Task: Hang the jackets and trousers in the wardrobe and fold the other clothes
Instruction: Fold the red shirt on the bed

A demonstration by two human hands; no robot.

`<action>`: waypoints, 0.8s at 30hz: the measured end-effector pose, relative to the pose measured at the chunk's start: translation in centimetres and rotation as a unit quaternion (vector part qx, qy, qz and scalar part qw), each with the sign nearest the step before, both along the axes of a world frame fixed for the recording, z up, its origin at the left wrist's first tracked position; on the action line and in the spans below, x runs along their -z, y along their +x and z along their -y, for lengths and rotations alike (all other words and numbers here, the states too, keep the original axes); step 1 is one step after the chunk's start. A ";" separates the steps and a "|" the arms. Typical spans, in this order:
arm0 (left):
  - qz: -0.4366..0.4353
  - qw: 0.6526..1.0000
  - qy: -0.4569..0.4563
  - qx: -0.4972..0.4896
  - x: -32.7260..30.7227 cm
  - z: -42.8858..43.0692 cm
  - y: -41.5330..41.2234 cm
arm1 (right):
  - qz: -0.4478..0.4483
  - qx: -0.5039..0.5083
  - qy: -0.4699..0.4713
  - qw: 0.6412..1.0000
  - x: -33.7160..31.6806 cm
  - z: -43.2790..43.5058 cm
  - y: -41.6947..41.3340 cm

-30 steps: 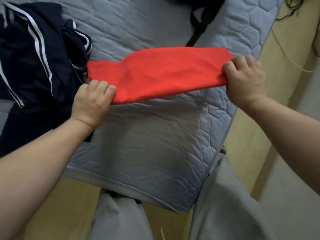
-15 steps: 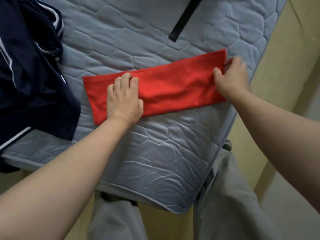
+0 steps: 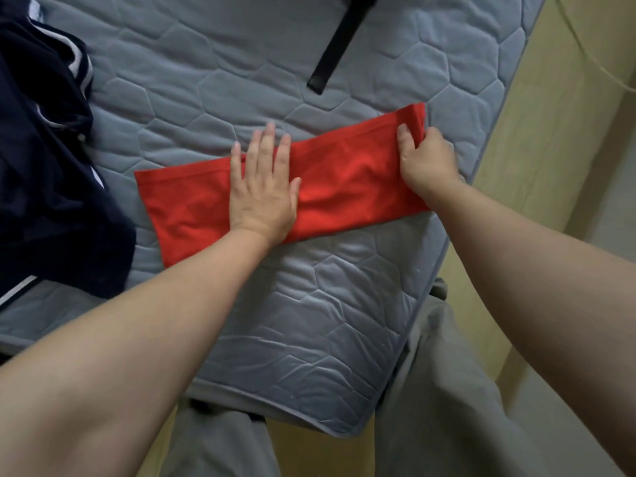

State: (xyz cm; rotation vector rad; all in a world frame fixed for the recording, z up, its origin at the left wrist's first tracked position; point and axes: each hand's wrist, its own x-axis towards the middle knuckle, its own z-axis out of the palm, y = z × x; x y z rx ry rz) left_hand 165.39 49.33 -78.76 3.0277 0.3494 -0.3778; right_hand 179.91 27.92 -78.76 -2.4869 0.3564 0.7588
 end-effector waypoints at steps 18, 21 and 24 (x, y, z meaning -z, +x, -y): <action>0.080 0.975 -0.208 -0.021 3.5 2.0 -0.2 | 0.139 -0.116 0.059 0.982 -11.1 -8.6 -6.5; 0.273 0.921 -0.262 -0.091 0.5 -0.7 -2.3 | 0.136 -0.124 0.042 0.982 -13.0 -11.6 -8.3; 0.241 0.836 -0.328 -0.369 -1.4 -5.4 -4.0 | 0.099 -0.160 0.067 0.980 -13.7 -15.7 -10.8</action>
